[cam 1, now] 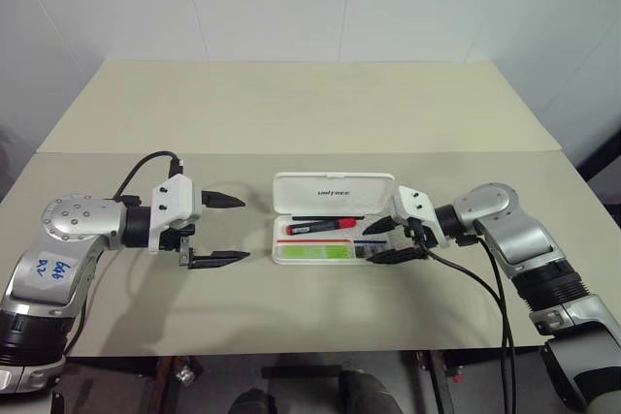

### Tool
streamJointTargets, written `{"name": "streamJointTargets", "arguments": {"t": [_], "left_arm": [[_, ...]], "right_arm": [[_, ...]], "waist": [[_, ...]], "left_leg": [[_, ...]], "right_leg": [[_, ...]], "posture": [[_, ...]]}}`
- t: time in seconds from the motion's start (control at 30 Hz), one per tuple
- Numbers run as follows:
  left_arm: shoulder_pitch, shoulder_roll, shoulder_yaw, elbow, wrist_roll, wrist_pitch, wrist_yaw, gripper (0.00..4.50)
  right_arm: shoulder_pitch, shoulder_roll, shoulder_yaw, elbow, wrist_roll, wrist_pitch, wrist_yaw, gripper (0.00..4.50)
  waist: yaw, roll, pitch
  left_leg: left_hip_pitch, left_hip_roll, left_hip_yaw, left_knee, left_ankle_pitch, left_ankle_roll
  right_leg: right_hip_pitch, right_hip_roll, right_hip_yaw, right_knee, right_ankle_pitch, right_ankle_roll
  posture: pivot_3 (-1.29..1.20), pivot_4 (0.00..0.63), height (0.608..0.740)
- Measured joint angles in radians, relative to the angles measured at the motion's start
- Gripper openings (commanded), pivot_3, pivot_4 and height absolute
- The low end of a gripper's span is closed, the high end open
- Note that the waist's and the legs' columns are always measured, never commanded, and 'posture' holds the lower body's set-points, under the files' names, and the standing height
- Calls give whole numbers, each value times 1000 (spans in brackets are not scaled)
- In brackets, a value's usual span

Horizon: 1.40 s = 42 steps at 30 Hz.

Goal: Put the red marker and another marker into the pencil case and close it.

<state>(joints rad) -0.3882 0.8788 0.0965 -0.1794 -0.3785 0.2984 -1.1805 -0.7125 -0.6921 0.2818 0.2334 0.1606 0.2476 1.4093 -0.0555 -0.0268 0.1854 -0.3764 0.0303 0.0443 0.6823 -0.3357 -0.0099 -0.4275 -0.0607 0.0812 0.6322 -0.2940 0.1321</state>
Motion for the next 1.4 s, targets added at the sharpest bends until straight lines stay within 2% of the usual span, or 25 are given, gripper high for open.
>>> {"name": "streamJointTargets", "arguments": {"t": [0.07,0.33,0.57,0.73,1.0,1.03,1.23,1.4], "left_arm": [[-1,0,0,1,0,-1,0,4500],[-30,-4,-13,38,0,-13,-11,4500],[-39,-4,-10,81,-13,-23,-23,4500],[-78,-4,24,139,-46,-18,-31,2959],[-81,-18,26,155,-67,-10,-22,207],[-83,-22,26,155,-67,-9,-18,24],[-118,-46,25,159,-67,-4,10,24],[-203,-86,14,234,-42,13,94,24]], "right_arm": [[0,0,-10,-13,10,6,0,4474],[48,-23,-136,-154,153,98,-5,4474],[153,-119,-321,-274,269,200,-63,4474],[206,-187,-412,-310,301,226,-99,4500],[214,-190,-418,-313,311,226,-161,4500],[217,-189,-417,-315,311,222,-163,4500],[222,-177,-412,-320,312,211,-189,4500],[222,-174,-410,-320,312,205,-201,4500]], "waist": [[0,0,0],[5,0,0],[18,0,0],[23,0,0],[25,0,0],[26,0,0],[27,0,0],[27,0,0]], "left_leg": [[0,0,0,0,0,0],[0,0,0,0,0,0],[0,0,0,0,0,0],[1,-1,1,0,0,0],[2,0,2,0,0,0],[2,0,2,0,0,0],[2,-1,2,0,0,0],[2,-2,2,1,0,0]], "right_leg": [[0,0,0,0,0,0],[0,0,0,0,0,0],[0,0,0,-1,0,0],[0,1,1,-3,0,0],[0,1,2,-3,0,0],[0,1,2,-3,0,0],[0,1,2,-3,0,0],[0,1,2,-2,0,0]], "posture": [[0,150,740],[0,150,740],[0,150,740],[0,150,740],[0,150,740],[0,150,740],[0,150,740],[0,150,740]]}}
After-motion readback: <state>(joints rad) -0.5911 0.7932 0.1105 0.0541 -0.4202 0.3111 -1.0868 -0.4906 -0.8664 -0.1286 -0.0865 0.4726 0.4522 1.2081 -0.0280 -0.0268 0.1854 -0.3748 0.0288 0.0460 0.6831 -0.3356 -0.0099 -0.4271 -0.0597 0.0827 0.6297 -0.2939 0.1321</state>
